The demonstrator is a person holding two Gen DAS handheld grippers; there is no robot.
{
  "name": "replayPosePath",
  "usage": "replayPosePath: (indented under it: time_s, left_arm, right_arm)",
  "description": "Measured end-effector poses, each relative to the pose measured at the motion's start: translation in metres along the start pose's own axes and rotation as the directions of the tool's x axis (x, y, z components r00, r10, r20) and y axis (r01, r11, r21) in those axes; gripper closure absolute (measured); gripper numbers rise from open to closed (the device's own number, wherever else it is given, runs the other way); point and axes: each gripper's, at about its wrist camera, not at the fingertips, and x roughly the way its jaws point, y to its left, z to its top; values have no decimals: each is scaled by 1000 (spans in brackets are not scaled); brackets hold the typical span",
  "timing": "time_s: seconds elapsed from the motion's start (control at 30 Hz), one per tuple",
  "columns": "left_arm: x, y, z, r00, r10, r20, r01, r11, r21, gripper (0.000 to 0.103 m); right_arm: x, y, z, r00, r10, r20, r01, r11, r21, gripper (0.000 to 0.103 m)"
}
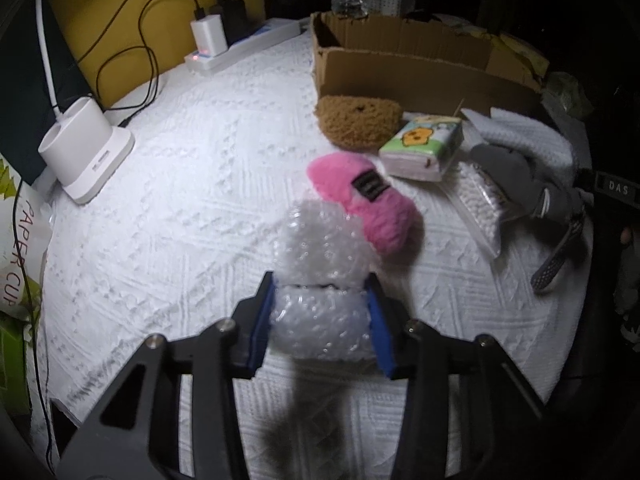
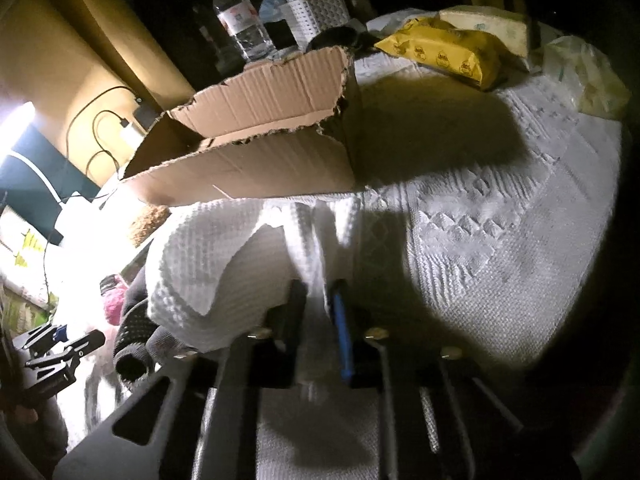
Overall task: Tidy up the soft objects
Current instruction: 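Carry the bubble wrap with the left tool and the towel with the right tool into the box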
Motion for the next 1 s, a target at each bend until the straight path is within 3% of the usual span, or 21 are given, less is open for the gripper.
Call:
replayPosePath:
  time_s: [0.43,0.7,0.83,1.0]
  left_arm:
    - [-25,-7,16,997,-25,77,24,1000,16,60]
    - [-38,-19,34,990,-45,134,39,998,46,60]
    - [-41,-28,49,984,-75,161,64,995,76,60]
    - [-48,-45,70,962,-162,219,135,982,134,60]
  right_arm:
    - [-45,-24,3,995,-48,93,44,998,47,92]
    - [-67,-18,10,990,-52,133,48,998,29,92]
    - [-73,-10,17,987,-44,152,44,999,6,92]
    - [-78,2,28,984,-36,176,42,999,-28,92]
